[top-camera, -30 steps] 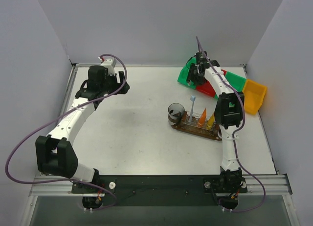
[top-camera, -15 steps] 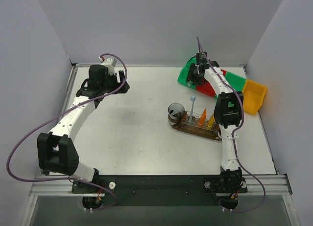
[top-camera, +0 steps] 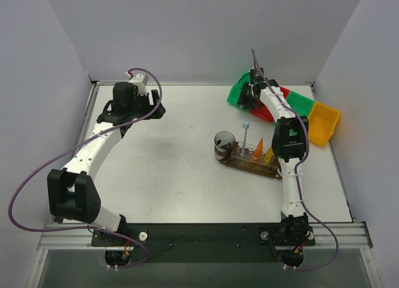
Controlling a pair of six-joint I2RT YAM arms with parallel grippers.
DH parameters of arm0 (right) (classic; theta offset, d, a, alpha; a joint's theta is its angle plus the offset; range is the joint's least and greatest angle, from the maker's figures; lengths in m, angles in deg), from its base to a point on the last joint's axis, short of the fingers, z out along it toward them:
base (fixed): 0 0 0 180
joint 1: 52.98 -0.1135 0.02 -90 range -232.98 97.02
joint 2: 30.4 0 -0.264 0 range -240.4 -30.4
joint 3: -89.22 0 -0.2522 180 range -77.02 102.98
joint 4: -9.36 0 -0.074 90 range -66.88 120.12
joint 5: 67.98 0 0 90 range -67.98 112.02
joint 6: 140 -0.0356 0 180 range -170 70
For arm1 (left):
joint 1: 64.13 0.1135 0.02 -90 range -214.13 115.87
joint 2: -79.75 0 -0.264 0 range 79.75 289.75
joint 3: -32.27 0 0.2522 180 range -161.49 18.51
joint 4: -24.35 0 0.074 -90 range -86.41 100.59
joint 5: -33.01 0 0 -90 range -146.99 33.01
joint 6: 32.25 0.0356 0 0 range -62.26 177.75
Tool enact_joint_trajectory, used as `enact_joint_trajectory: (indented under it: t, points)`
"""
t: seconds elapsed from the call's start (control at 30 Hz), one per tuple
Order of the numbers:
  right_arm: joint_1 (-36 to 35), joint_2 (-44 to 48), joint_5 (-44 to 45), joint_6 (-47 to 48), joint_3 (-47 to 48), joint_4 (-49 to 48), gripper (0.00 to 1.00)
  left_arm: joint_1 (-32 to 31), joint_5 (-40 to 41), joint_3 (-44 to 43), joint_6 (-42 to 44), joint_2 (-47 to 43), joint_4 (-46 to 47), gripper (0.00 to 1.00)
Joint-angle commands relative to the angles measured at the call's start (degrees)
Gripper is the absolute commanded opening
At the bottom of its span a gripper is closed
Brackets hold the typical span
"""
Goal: Prepare toiletry sets of a toothbrush and toothpaste on the tray
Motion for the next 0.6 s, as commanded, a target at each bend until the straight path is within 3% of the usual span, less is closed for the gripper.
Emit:
enact_joint_trajectory:
  t: [0.0,0.33,0.57]
  points:
    - [0.5,-0.6,0.3,-0.8,1.9,-0.7,0.32,0.5,-0.9,-2.8,-0.5,0.3,2.4,0.82]
    - [1.1,-1.5,-0.9,-3.2,2.2,-2.5,0.32,0.7,-1.1,-3.0,-0.4,0.5,2.6,0.82]
    - [1.8,-1.2,-1.8,-4.3,2.0,-3.1,0.17,0.7,-1.2,-2.9,-0.4,0.2,3.0,0.82]
